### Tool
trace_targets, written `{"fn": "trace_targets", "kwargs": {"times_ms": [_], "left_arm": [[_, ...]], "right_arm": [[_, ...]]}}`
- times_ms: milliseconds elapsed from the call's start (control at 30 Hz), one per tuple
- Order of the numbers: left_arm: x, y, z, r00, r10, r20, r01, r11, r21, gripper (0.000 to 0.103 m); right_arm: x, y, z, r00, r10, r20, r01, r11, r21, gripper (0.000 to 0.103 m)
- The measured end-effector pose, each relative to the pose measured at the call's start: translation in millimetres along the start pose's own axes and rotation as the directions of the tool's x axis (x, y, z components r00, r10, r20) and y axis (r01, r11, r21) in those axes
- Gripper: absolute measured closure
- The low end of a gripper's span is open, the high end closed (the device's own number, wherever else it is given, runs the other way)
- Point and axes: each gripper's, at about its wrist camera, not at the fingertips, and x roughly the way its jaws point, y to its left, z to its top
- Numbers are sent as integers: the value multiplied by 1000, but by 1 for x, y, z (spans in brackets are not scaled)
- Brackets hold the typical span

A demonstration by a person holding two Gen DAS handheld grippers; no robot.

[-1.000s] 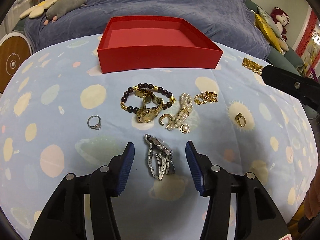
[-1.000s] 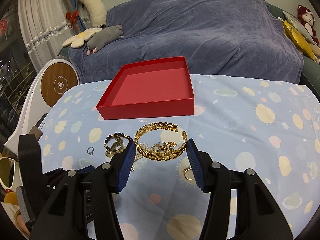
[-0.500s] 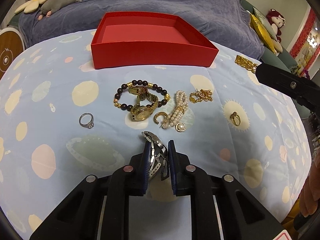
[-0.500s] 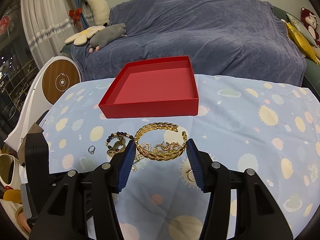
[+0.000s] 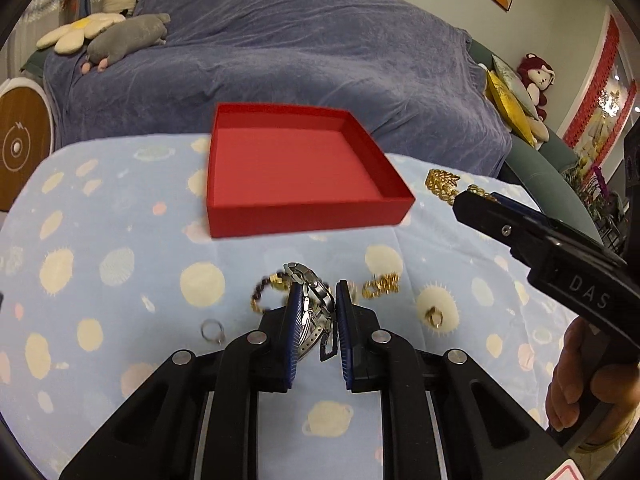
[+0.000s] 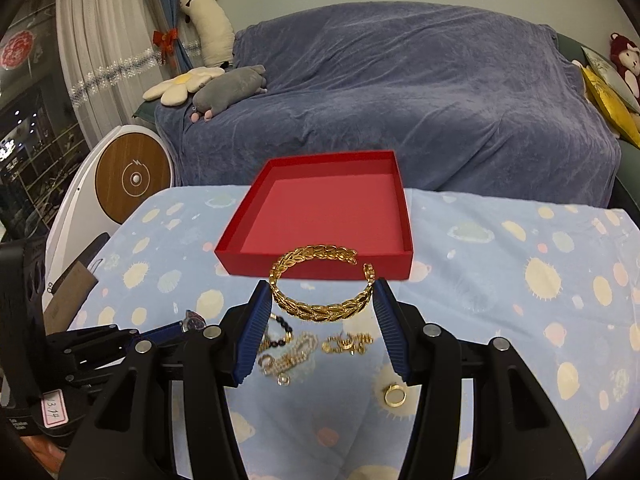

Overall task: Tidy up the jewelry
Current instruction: 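Carry the silver watch with the left gripper while the right gripper carries the cuff to the red box, then open the left gripper releasing the watch while the right gripper releases the cuff into the box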

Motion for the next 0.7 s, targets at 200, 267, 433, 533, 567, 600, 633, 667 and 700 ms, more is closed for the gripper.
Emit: {"fn": "trace_targets", "kwargs": {"times_ms": [200,267,433,533,567,600,633,667,700], "left_arm": [[8,6,85,993,30,114,-35,999,36,89],[27,14,113,991,36,129,-39,999,26,89],[96,39,162,997,20,80,-20,1000,-1,89],[137,50,180,998,50,45,-50,999,-1,90],[150,55,185,998,62,28,-62,998,-8,90],[162,59,189,998,65,8,-65,998,-15,89],[172,63,191,997,77,-4,-77,997,-26,89],[182,66,194,996,86,-16,-86,996,-31,89],[189,67,194,995,91,-28,-92,995,-31,89]], "right_arm": [[44,-5,66,999,6,42,-6,1000,-8,52],[70,-8,85,999,19,26,-19,1000,5,52],[143,-19,115,997,40,-59,-38,999,32,52],[185,-27,125,990,54,-129,-46,997,61,52],[197,-31,127,988,51,-147,-41,997,72,52],[207,-33,127,986,48,-158,-36,996,82,52],[218,-36,127,984,43,-175,-28,996,85,52],[228,-37,126,980,32,-194,-17,997,80,52],[237,-39,125,977,23,-210,-6,997,79,52]]}}
